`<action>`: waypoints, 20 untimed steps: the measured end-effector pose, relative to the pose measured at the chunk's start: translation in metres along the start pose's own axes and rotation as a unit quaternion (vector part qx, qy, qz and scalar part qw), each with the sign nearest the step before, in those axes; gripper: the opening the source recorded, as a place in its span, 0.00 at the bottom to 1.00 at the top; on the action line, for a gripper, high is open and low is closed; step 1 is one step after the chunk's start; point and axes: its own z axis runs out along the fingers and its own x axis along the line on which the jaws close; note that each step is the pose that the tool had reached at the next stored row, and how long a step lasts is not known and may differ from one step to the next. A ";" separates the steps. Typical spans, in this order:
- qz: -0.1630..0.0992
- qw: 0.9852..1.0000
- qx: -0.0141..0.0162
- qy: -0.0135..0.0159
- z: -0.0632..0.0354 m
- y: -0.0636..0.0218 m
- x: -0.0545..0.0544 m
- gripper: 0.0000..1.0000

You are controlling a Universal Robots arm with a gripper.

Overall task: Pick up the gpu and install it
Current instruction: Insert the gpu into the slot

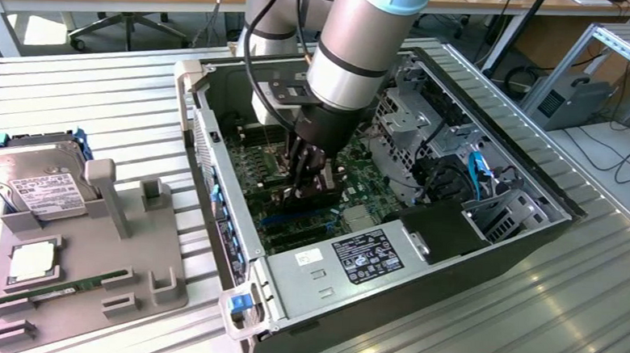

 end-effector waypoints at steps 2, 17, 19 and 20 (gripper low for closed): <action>0.000 1.000 0.000 -0.001 -0.0016 0.0003 0.000 0.27; -0.010 1.000 0.000 0.000 -0.0001 0.0000 0.000 0.27; -0.012 1.000 0.000 0.001 0.0000 0.0000 0.000 0.27; -0.012 1.000 0.000 0.000 0.0004 -0.0001 0.000 0.27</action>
